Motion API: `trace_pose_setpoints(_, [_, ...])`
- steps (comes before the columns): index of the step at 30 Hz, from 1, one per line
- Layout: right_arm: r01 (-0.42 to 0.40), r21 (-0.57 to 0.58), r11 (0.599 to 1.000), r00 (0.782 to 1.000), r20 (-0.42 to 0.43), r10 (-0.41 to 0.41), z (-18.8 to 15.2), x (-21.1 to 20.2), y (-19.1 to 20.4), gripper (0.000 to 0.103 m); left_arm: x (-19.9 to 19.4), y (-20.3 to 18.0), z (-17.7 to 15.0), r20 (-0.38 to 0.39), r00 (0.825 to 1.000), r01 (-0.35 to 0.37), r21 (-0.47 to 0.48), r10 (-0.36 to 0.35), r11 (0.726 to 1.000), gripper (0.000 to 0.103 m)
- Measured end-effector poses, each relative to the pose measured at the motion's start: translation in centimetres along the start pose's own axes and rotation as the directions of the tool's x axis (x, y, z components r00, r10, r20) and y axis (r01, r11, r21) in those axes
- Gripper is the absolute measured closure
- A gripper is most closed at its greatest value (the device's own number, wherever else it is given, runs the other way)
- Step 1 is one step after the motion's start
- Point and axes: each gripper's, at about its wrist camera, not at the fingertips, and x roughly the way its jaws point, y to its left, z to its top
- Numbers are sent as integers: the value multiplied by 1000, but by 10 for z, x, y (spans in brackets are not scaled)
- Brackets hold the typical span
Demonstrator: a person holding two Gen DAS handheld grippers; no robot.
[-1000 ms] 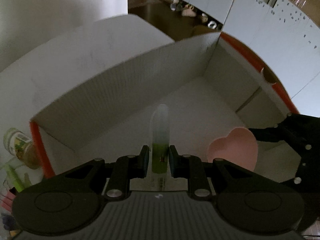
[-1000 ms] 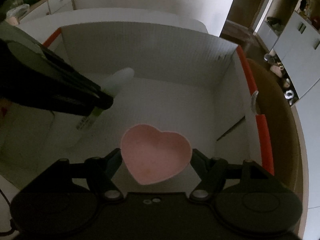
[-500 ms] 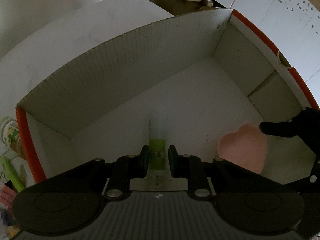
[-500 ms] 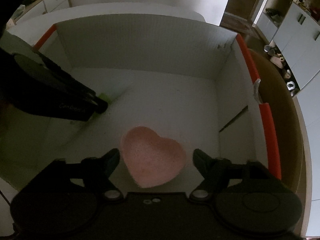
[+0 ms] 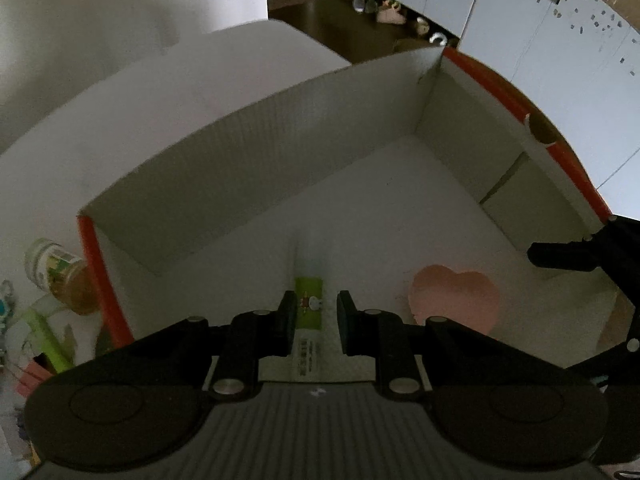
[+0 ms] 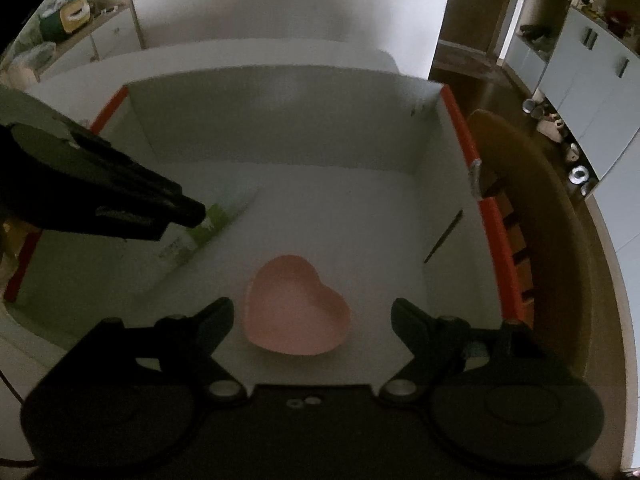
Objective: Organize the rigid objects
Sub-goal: 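Carry the glue stick and heart dish into the red box and release both, then withdraw both tools from the box back over the cluttered table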
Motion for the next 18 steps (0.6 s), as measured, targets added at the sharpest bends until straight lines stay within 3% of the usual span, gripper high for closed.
trace_pose_setpoints(18, [-60, 36, 998, 980, 194, 52, -11, -69, 18, 14, -80, 0, -33, 190, 982, 13, -43, -5, 999, 83])
